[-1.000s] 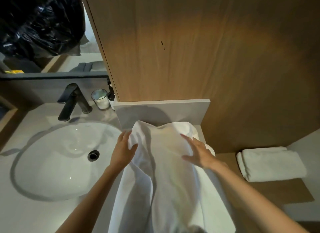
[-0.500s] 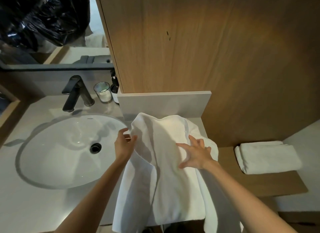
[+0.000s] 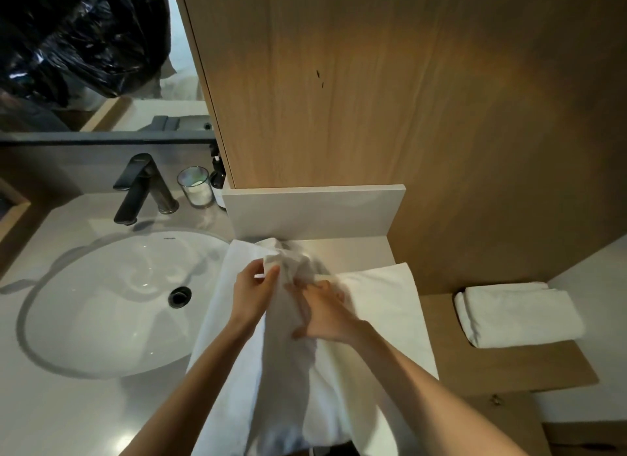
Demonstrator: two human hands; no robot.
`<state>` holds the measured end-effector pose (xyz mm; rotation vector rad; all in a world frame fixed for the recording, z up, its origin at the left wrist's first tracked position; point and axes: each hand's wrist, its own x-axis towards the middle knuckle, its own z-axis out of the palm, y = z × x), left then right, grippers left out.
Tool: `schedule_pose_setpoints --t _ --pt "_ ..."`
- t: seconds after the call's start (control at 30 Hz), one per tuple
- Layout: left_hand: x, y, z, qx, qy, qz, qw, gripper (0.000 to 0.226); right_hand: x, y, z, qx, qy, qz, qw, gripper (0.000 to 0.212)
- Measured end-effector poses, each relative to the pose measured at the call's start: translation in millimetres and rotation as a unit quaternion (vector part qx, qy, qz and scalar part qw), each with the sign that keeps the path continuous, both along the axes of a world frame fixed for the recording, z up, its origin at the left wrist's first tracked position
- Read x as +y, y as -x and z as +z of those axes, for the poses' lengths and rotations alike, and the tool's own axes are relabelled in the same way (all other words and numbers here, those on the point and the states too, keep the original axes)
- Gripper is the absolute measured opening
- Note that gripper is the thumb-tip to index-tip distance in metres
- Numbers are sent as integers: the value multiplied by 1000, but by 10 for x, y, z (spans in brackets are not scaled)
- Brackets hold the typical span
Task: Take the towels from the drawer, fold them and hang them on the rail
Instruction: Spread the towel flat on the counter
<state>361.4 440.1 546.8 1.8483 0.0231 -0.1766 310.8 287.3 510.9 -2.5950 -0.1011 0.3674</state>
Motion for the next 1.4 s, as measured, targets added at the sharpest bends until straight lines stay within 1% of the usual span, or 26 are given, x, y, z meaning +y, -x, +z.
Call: schedule_pose_setpoints --t 0.07,0.1,0.17,0.2,0.27,0.33,0.37,0.43,0.47,0.5,0.57,0.6,0.67,0.7,0.73,0.77,0.83,0.9,0.97,1.03,1.17,1.27,1.33,1.4 --pt "5 36 -165 30 -4 14 999 17 -99 -40 55 -13 -158 -70 985 70" --pt "-3 56 -238 43 -8 11 999 18 -198 -43 86 -25 -194 -102 975 56" --pt "-30 98 -388 61 -33 -13 998 19 -443 -21 145 -75 -196 -139 968 35" --pt "-51 124 -446 64 -50 -27 996 19 -583 1 167 -90 -192 -148 966 31" --pt "-85 178 -532 57 -89 -44 993 14 -880 55 211 -86 -169 -183 965 30" --pt "-115 192 -570 51 -103 -42 993 10 -1157 113 214 -81 -104 -251 959 32" --pt "-131 184 -576 57 -103 -39 992 10 -1275 144 184 -65 -68 -292 952 35" --pt "-163 161 -566 65 -109 -40 991 13 -1425 201 115 11 -33 -374 927 53" --pt "-176 143 -561 67 -111 -41 991 16 -1471 225 65 44 -31 -406 912 62" --pt "-184 127 -554 68 -112 -43 990 19 -1504 242 -12 64 -35 -430 900 67" --pt "-192 101 -535 74 -117 -47 989 21 -1523 271 -140 63 -42 -462 884 61" --pt "-194 86 -531 77 -119 -49 989 20 -1511 288 -180 46 -48 -474 878 53" --pt "-190 68 -542 85 -116 -47 988 17 -1468 312 -215 8 -73 -496 865 29" --pt "-185 69 -541 88 -110 -44 989 15 -1449 317 -202 -6 -90 -502 860 18" --pt "-185 71 -540 90 -102 -43 990 12 -1429 318 -161 -18 -106 -499 860 14" --pt "-182 76 -539 92 -94 -41 990 9 -1414 317 -111 -34 -120 -489 863 17" --pt "-161 98 -524 104 -66 -24 992 10 -1381 327 38 -78 -147 -469 867 24" --pt "-106 114 -505 127 -14 12 992 10 -1325 352 252 -127 -170 -463 861 27" --pt "-41 118 -446 135 38 42 989 9 -1253 378 467 -172 -181 -449 858 24" --pt "-8 119 -301 118 62 56 990 8 -1151 390 656 -202 -189 -424 862 17" --pt "-42 183 111 70 121 74 987 3 -922 362 892 -228 -189 -377 878 19" --pt "-109 269 383 42 133 62 988 5 -729 339 991 -227 -201 -356 884 24" --pt "-170 329 535 32 140 44 989 5 -568 343 1068 -236 -212 -342 884 28" --pt "-240 393 619 23 130 4 991 7 -408 364 1157 -242 -230 -330 883 31"
